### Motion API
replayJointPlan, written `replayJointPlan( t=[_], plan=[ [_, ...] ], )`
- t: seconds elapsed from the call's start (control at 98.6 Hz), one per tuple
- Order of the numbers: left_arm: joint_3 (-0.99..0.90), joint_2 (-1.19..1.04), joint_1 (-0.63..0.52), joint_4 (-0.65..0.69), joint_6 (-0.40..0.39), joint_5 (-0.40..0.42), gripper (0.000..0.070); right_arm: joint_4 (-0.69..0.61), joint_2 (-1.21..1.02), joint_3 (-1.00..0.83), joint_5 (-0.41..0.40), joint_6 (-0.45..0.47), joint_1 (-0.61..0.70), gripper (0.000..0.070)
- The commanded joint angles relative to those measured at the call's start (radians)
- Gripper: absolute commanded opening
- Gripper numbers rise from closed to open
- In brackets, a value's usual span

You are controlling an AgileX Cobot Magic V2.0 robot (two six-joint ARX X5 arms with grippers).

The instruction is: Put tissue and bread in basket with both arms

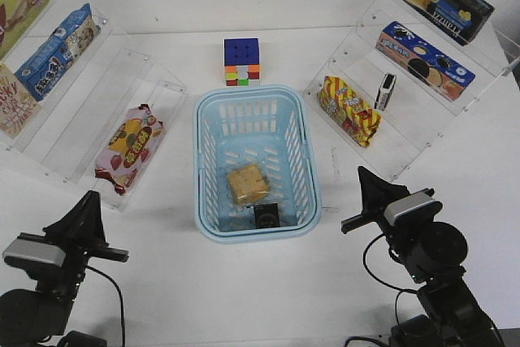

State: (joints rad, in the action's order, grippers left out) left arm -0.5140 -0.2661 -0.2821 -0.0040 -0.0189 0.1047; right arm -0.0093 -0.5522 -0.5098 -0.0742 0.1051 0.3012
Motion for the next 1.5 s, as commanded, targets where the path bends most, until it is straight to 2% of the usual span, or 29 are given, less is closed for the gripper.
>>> replayJointPlan(
  t=[0.0,0.101,0.233,0.598,0.71,1.49],
  plan=[
    [0.102,0.048,0.040,0.042,-0.019,0.008,0.0001,0.017,-0.005,-0.011,0.003,0.006,0.005,0.0000],
    [0.227,0.126,0.109,0.089,0.039,0.004,0.0001,0.017,-0.005,-0.011,0.004,0.006,0.005,0.0000],
    [0.335,0.204,0.189,0.079,0.100,-0.004,0.0001,0.017,-0.005,-0.011,0.003,0.006,0.005,0.0000],
    [0.502,0.263,0.247,0.075,0.065,-0.063,0.0001,0.018,-0.004,-0.011,0.003,0.006,0.005,0.0000],
    [0.500,0.263,0.247,0.002,0.064,-0.076,0.0001,0.017,-0.004,-0.011,0.003,0.006,0.005,0.0000],
    [0.500,0.263,0.247,0.005,0.054,-0.076,0.0001,0.017,-0.004,-0.011,0.003,0.006,0.005,0.0000]
  ],
)
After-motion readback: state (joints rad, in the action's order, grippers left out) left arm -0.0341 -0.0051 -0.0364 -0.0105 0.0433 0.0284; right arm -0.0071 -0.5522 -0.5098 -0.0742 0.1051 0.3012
